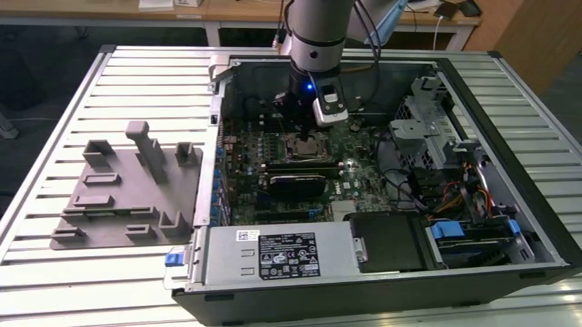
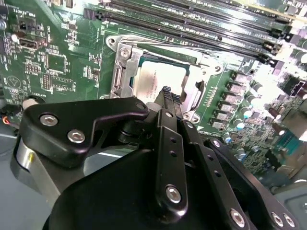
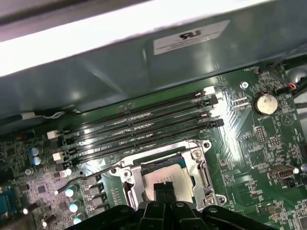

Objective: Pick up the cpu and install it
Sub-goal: 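Close the cpu cover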

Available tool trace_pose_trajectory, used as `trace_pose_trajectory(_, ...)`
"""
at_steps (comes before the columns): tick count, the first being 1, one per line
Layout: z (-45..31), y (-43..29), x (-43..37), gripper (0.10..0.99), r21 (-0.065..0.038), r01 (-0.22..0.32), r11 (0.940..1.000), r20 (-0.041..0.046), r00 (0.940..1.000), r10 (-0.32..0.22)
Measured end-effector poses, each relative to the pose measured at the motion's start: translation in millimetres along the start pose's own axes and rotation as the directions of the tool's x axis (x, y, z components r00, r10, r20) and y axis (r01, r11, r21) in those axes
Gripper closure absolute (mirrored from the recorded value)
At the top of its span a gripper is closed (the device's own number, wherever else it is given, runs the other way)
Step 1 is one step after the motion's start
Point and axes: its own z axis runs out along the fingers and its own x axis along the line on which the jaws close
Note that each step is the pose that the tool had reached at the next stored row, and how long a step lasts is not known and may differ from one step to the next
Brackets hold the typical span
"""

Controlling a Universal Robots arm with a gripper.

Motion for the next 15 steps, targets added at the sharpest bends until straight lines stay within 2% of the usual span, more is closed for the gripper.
trace_pose_trajectory(9, 0.5, -1.2, 4.0, 0.98, 0.0, 0.025, 0.9997, -0.0008, 0.9997, -0.025)
trace_pose_trajectory(12, 1.4, -1.3, 4.5, 0.98, 0.001, 0.058, 0.9983, -0.0017, 0.9983, -0.058)
trace_pose_trajectory(15, 2.6, -1.4, 4.6, 0.98, 0.001, 0.105, 0.9944, -0.0032, 0.9944, -0.105)
